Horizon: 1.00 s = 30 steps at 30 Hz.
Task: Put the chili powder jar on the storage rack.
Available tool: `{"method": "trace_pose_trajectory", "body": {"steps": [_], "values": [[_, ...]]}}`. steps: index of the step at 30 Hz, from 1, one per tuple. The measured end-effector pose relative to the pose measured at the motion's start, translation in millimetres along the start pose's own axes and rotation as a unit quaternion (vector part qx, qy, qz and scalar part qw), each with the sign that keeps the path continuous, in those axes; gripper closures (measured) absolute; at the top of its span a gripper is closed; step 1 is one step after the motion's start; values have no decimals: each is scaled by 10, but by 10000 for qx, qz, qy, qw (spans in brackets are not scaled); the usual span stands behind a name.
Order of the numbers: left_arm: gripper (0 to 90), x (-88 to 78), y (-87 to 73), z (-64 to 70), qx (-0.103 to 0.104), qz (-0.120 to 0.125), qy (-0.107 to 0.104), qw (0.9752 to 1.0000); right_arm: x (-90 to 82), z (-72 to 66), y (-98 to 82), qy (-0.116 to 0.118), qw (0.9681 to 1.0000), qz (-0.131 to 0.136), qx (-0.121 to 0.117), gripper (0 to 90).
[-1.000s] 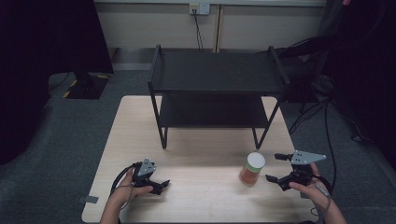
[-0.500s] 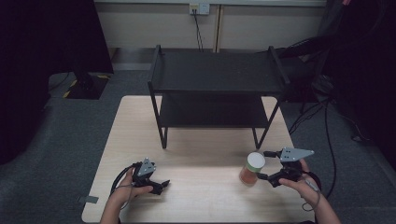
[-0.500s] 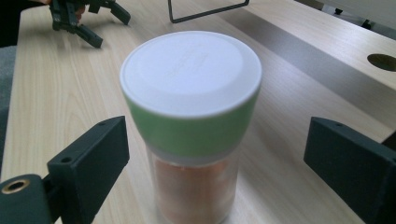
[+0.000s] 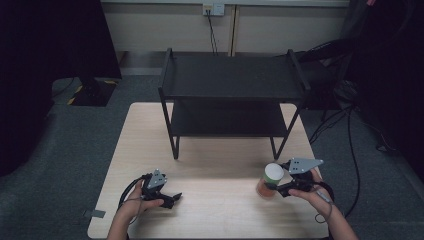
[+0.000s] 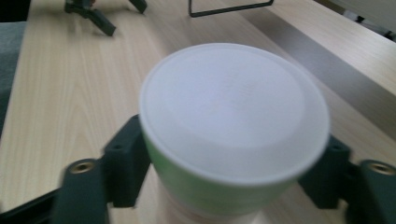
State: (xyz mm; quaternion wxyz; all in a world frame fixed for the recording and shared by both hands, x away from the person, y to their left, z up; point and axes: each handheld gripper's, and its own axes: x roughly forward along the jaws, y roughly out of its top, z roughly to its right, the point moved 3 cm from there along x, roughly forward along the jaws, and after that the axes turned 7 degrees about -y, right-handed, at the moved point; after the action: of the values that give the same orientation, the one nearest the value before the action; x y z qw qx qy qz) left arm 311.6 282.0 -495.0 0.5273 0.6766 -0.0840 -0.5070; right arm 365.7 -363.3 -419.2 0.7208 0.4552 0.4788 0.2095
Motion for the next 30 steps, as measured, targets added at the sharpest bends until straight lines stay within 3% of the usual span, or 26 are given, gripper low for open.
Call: {"method": "trace_pose_trajectory", "body": {"steps": [18,21,30], "values": [[0,0,-3,-6,4,7,-12,10000,-31,-68,4,-138,9999,-12,85,336],[0,-1,-3,-6,3,7,-13,10000,-42,-96,49,-164,9999,-12,35,337],[0,-1,-4,-5,1,9,-11,10000,-106,-127,239,-174,9995,99,240,337]]}}
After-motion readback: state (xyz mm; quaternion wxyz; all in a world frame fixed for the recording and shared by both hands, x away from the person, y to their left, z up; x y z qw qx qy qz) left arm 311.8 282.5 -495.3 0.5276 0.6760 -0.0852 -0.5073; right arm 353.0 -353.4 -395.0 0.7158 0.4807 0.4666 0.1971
